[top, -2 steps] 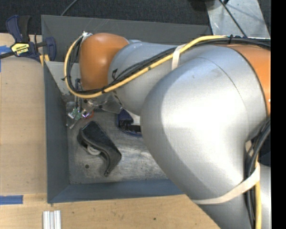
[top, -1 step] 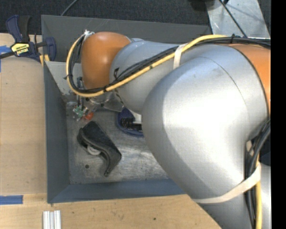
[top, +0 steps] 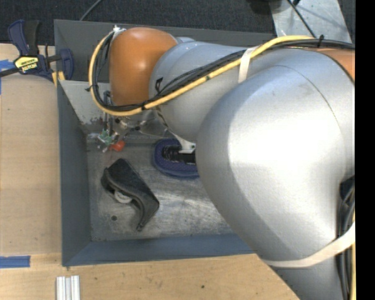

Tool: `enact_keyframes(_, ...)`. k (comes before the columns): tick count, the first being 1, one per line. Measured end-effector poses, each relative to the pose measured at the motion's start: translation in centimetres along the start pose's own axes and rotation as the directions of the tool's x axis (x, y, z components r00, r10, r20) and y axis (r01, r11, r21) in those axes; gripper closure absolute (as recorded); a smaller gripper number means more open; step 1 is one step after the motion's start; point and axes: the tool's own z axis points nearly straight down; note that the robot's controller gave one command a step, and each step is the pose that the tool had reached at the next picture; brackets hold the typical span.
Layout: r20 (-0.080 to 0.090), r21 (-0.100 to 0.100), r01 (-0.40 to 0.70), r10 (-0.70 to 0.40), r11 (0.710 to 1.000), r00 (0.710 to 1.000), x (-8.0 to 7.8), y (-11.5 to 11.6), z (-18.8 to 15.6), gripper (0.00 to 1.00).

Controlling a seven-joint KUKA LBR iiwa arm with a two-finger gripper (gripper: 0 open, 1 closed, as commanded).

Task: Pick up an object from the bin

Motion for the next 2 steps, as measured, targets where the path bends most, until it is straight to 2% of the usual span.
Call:
enact_keyframes(1,0.000,0.000,0.002,-0.002,1.000,1.000,-0.1,0.1,-2.2,1.00)
enact_keyframes(2,0.001,-0.002,0.005,-0.005,1.000,1.000,-0.3,0.2,-7.9,1.00)
